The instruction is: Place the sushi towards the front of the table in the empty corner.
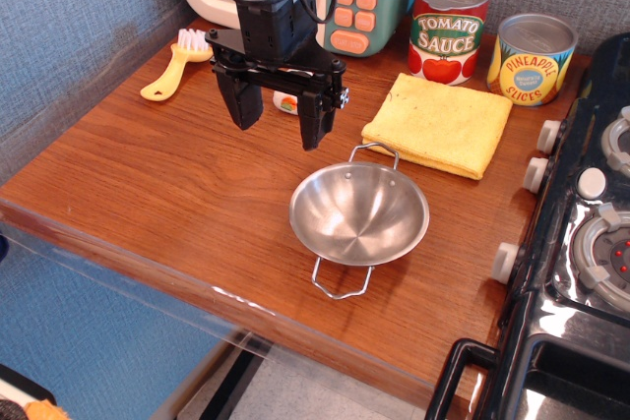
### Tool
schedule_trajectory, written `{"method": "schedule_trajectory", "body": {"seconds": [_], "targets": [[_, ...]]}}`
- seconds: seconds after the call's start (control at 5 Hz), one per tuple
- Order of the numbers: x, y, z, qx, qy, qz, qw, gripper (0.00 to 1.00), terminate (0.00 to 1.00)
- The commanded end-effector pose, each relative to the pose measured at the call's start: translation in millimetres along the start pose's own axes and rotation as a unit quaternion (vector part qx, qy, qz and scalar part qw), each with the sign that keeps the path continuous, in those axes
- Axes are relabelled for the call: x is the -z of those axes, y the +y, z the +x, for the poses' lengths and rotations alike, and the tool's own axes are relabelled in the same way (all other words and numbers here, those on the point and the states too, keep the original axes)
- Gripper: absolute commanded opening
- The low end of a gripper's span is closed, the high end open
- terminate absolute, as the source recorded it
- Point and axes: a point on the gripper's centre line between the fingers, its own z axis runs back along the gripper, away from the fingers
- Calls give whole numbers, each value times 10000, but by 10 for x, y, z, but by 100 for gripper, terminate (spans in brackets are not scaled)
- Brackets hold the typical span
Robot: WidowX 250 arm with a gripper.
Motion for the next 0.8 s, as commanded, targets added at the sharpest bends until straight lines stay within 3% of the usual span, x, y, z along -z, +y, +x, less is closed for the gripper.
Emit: {"method": "schedule_trajectory", "body": {"seconds": [0.0,0.4,0.6], "targets": [[0,0,0,0,0,0,10000,100,0],[91,453,610,-810,-83,304,9962,100,0],[207,587,805,-1053,39,340,9939,100,0]]}}
